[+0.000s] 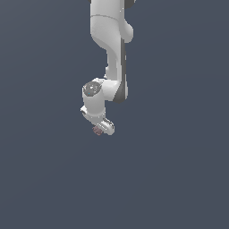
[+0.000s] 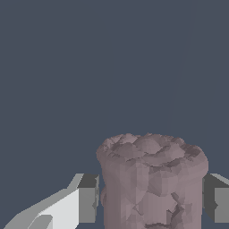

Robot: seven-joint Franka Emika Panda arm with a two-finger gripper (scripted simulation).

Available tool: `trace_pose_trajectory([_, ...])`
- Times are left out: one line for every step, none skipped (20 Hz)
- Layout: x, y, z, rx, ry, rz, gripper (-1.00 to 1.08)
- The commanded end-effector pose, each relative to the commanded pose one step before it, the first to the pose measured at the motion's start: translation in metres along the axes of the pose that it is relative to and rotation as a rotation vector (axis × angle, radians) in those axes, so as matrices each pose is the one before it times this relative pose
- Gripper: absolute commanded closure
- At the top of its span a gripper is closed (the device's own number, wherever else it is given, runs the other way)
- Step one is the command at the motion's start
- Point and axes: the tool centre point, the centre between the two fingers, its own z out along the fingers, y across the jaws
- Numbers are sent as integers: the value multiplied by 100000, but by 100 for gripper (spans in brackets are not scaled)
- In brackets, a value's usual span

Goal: Pick up the object and move it to a goal position.

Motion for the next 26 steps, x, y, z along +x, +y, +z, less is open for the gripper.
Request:
trace_pose_trajectory([13, 41, 80, -60, -29, 53, 108])
trace_pose_trajectory([0, 0, 0, 0, 0, 0, 108])
trace_pose_trajectory([0, 0, 0, 0, 0, 0, 108])
trace_pose_trajectory([0, 0, 0, 0, 0, 0, 108])
trace_pose_trajectory([-13, -48, -73, 64, 37, -64, 108])
trace_pose_trajectory([10, 10, -30, 0, 0, 0, 108])
trace_pose_trajectory([30, 30, -91, 0, 0, 0, 108])
trace_pose_trajectory([50, 50, -152, 0, 0, 0, 108])
trace_pose_trajectory([71, 71, -214, 0, 0, 0, 108])
trace_pose_trajectory([92, 91, -276, 0, 0, 0, 108])
trace_pose_trajectory([113, 112, -338, 0, 0, 0, 108])
trace_pose_trajectory([133, 132, -399, 0, 0, 0, 108])
trace_pose_trajectory([153, 151, -459, 0, 0, 0, 108])
trace_pose_trajectory([173, 171, -517, 0, 0, 0, 108])
trace_pose_trajectory([211, 222, -563, 8, -26, 63, 108])
trace_pose_trajectory([211, 207, -629, 0, 0, 0, 108])
trace_pose_trajectory([230, 225, -683, 0, 0, 0, 108])
trace_pose_trajectory([248, 242, -735, 0, 0, 0, 108])
trace_pose_trajectory([266, 258, -786, 0, 0, 0, 108])
trace_pose_trajectory([284, 274, -836, 0, 0, 0, 108])
trace_pose_trajectory([319, 321, -873, -21, -12, 65, 108])
trace_pose_trajectory([319, 305, -932, 0, 0, 0, 108])
trace_pose_trajectory([336, 320, -979, 0, 0, 0, 108])
trace_pose_trajectory([351, 331, -1017, 0, 0, 0, 108])
trace_pose_trajectory([362, 339, -1043, 0, 0, 0, 108])
trace_pose_trajectory([370, 344, -1061, 0, 0, 0, 108])
